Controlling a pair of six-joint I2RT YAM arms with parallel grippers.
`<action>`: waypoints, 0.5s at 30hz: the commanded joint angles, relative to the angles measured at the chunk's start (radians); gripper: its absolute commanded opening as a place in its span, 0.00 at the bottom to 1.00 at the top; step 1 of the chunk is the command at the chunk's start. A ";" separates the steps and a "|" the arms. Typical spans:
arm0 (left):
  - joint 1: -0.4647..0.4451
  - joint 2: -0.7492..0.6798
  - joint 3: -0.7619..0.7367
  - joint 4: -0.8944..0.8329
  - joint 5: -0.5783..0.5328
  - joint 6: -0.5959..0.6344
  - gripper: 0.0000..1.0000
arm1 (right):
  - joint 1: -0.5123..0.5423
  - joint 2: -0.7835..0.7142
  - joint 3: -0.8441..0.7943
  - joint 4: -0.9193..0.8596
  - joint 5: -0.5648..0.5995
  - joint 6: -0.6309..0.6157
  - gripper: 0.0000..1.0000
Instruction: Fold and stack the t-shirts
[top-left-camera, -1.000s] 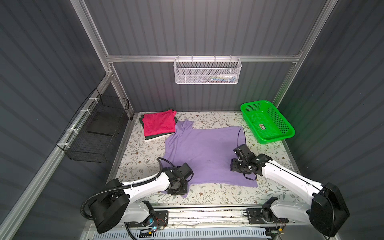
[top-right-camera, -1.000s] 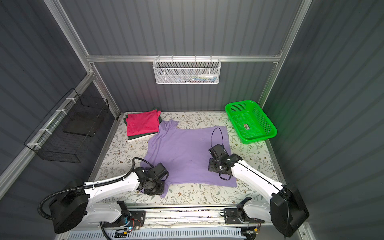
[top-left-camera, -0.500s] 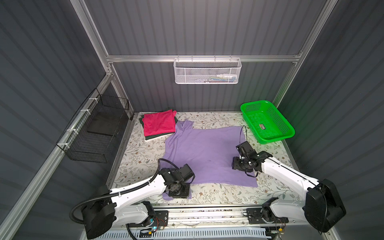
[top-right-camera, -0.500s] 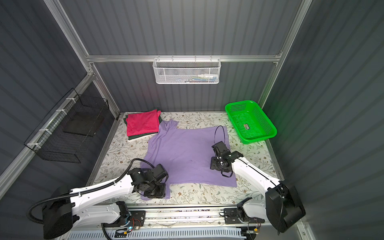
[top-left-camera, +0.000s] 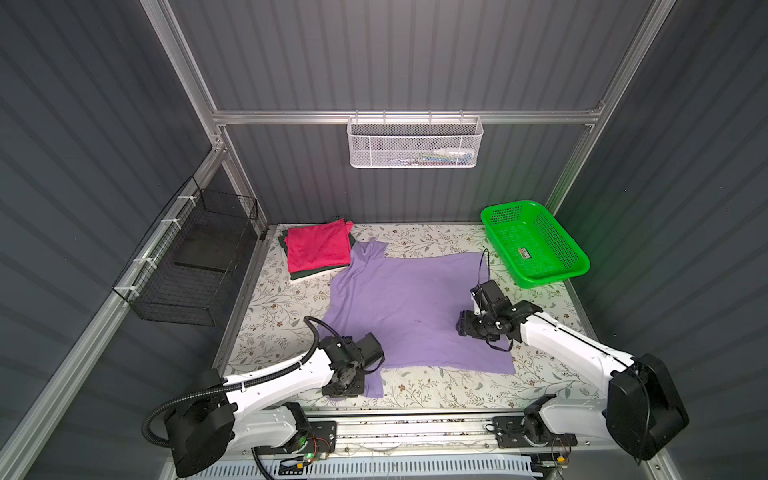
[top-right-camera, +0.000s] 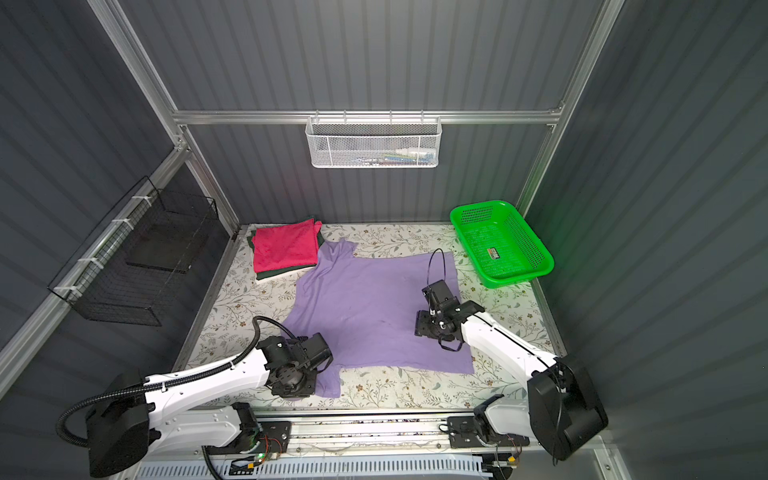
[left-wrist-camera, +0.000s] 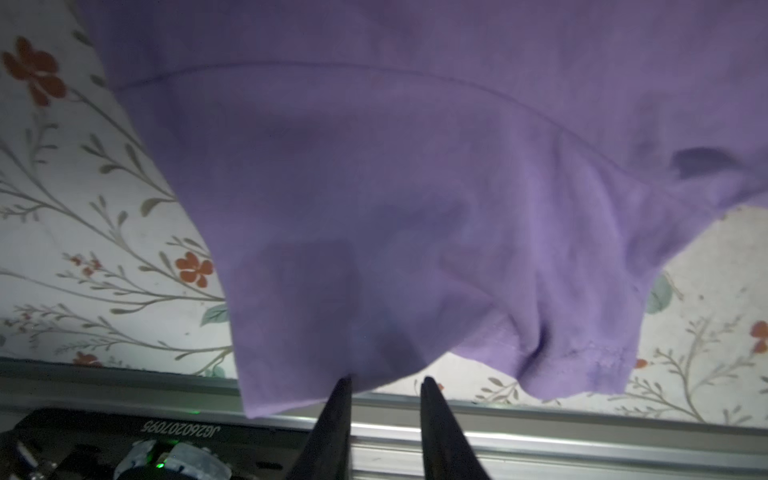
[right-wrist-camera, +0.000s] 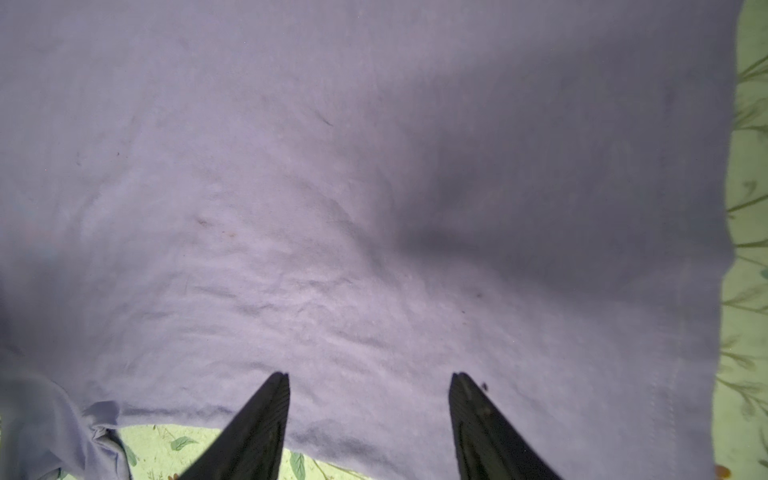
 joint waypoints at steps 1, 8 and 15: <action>0.039 0.009 0.008 -0.065 -0.078 -0.024 0.31 | 0.002 0.007 -0.008 0.010 -0.018 -0.011 0.64; 0.150 -0.017 -0.068 0.076 -0.081 -0.016 0.31 | 0.002 0.032 -0.007 0.022 -0.036 -0.017 0.65; 0.203 0.053 -0.080 0.208 -0.089 0.011 0.32 | 0.003 0.045 -0.014 0.031 -0.046 -0.019 0.65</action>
